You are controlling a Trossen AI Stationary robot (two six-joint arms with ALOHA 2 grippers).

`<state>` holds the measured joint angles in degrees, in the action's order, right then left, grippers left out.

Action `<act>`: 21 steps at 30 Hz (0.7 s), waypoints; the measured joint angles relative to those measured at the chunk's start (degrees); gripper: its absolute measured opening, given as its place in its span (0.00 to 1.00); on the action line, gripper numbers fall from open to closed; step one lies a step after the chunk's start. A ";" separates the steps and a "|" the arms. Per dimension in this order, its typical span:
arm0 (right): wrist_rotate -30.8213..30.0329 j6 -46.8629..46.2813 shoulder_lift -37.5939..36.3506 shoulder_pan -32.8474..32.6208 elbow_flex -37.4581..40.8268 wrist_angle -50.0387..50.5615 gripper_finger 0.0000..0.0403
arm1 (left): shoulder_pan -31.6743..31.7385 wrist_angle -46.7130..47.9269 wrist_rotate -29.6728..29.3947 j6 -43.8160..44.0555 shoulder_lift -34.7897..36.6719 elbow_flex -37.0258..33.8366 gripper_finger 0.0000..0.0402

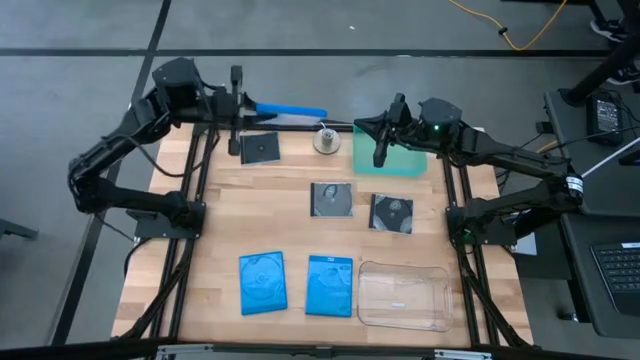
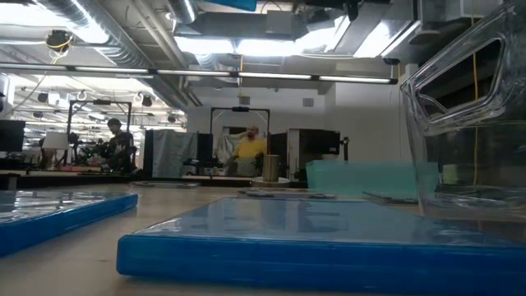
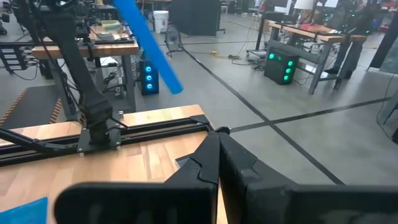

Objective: Pick & place jewel cases by type
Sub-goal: Put the top blue CD case into the blue bin

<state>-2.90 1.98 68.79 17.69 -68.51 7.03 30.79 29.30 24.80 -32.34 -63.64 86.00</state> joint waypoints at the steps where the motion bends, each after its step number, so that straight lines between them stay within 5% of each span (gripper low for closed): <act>1: -0.02 0.00 0.00 0.02 -0.02 0.00 0.01 | -0.56 0.00 -0.86 -1.81 0.00 0.35 0.06; 13: 0.02 -0.13 0.00 0.02 -0.02 0.09 0.01 | -6.84 -0.39 -8.92 -23.43 0.00 6.29 0.06; 21: 0.02 -0.33 0.02 0.02 -0.07 1.22 0.01 | -12.96 -1.48 -19.73 -43.49 0.11 6.97 0.06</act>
<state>-2.87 1.65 68.82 17.72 -68.58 8.25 17.83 27.82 5.06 -75.82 -63.53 92.97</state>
